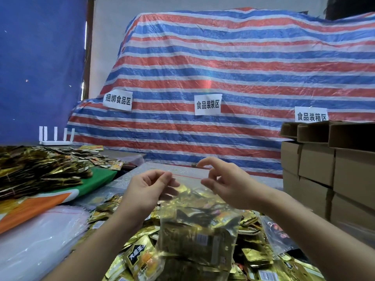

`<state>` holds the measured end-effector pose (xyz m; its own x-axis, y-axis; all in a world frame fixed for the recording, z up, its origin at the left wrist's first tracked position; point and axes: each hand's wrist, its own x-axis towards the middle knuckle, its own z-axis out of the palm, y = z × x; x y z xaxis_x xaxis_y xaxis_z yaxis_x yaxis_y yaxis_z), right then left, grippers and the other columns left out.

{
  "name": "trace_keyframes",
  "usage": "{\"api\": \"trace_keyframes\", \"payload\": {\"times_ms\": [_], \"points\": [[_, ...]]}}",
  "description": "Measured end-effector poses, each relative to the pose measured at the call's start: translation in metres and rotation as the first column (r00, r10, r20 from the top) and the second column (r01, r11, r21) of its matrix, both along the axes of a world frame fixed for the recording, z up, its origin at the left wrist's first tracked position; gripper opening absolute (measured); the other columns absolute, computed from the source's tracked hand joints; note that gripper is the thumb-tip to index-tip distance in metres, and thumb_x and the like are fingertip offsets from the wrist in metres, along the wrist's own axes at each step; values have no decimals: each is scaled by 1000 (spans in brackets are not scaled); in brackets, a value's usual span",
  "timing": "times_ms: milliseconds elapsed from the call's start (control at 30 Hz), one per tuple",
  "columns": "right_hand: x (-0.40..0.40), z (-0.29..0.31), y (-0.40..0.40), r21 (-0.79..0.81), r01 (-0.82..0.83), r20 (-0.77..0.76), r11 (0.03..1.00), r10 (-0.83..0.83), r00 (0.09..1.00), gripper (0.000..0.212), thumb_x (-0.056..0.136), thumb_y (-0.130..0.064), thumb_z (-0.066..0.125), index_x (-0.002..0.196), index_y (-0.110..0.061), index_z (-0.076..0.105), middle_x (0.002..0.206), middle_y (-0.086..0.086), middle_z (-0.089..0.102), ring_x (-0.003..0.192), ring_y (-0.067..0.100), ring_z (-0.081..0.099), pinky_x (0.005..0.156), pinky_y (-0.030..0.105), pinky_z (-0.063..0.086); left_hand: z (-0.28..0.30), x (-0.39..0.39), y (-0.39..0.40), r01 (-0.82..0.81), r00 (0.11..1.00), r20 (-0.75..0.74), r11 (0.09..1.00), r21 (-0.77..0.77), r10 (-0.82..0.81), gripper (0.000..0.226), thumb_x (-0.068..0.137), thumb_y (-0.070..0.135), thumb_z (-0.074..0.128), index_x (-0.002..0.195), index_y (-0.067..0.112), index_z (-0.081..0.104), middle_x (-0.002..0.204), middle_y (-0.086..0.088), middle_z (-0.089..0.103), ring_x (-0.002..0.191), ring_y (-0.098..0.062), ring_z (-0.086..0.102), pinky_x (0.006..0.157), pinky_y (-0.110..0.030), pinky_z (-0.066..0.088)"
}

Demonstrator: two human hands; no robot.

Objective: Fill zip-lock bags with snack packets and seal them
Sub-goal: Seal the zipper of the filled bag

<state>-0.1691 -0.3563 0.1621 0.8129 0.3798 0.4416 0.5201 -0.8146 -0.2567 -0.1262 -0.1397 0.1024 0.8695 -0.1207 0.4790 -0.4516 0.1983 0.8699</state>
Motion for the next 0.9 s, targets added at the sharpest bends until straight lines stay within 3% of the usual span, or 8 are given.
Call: {"api": "trace_keyframes", "payload": {"times_ms": [167, 300, 367, 433, 533, 667, 800, 900], "points": [[-17, 15, 14, -51, 63, 133, 997, -56, 990, 36, 96, -57, 42, 111, -29, 59, 83, -10, 63, 74, 6, 58, 66, 31, 53, 21, -24, -19, -151, 944, 306, 985, 81, 119, 18, 96, 21, 58, 84, 17, 70, 76, -1, 73, 62, -16, 69, 54, -19, 51], [-25, 17, 33, 6, -6, 226, 1000, 4, 974, 36, 101, -47, 42, 88, -17, 59, 78, -3, 62, 69, 15, 57, 64, 45, 51, 40, -35, -30, -227, 873, 462, 968, 106, 154, 21, 99, 24, 55, 83, 22, 68, 70, 2, 69, 58, -13, 67, 53, -25, 52], [-27, 19, 33, 42, -28, 282, 999, 15, 959, 35, 104, -36, 46, 82, -12, 58, 72, -1, 60, 66, 18, 55, 63, 47, 49, 46, -36, -29, -246, 857, 488, 964, 105, 165, 25, 101, 24, 51, 81, 19, 66, 68, 4, 67, 55, -13, 65, 51, -29, 52], [-28, 22, 30, 59, -39, 293, 997, 20, 956, 34, 104, -30, 46, 77, -14, 58, 66, -6, 55, 62, 13, 51, 59, 40, 46, 48, -37, -26, -271, 846, 505, 954, 129, 172, 29, 102, 24, 48, 79, 15, 62, 67, 3, 65, 54, -13, 64, 51, -33, 53], [-29, 26, 29, 72, -53, 256, 996, 33, 966, 33, 104, -27, 47, 73, -21, 57, 60, -11, 52, 60, 7, 49, 54, 24, 39, 48, -37, -24, -267, 850, 504, 951, 154, 157, 32, 103, 28, 45, 79, 13, 61, 65, 1, 65, 53, -12, 63, 51, -29, 52], [-30, 29, 28, 142, -89, 168, 986, 65, 984, 33, 104, -25, 49, 75, -15, 61, 56, -20, 53, 51, 3, 47, 50, 17, 36, 43, -39, -23, -167, 904, 412, 981, 96, 113, 34, 96, 40, 47, 83, 12, 62, 66, -4, 65, 57, -17, 65, 56, -28, 54], [-37, 35, 24, 177, -75, 43, 981, 68, 997, 32, 102, -29, 51, 78, -17, 68, 57, -7, 55, 50, 6, 50, 50, 25, 43, 37, -39, -24, -150, 896, 429, 987, 56, 112, 28, 99, 29, 51, 80, 13, 62, 64, -5, 64, 58, -18, 63, 56, -28, 53], [-42, 42, 26, 150, -59, 76, 987, 48, 996, 26, 100, -27, 56, 79, -19, 68, 65, -2, 64, 58, 12, 61, 57, 30, 50, 40, -41, -28, -192, 870, 472, 980, 60, 142, 27, 100, 29, 50, 79, 17, 63, 64, -4, 63, 57, -17, 61, 54, -28, 51]]}}
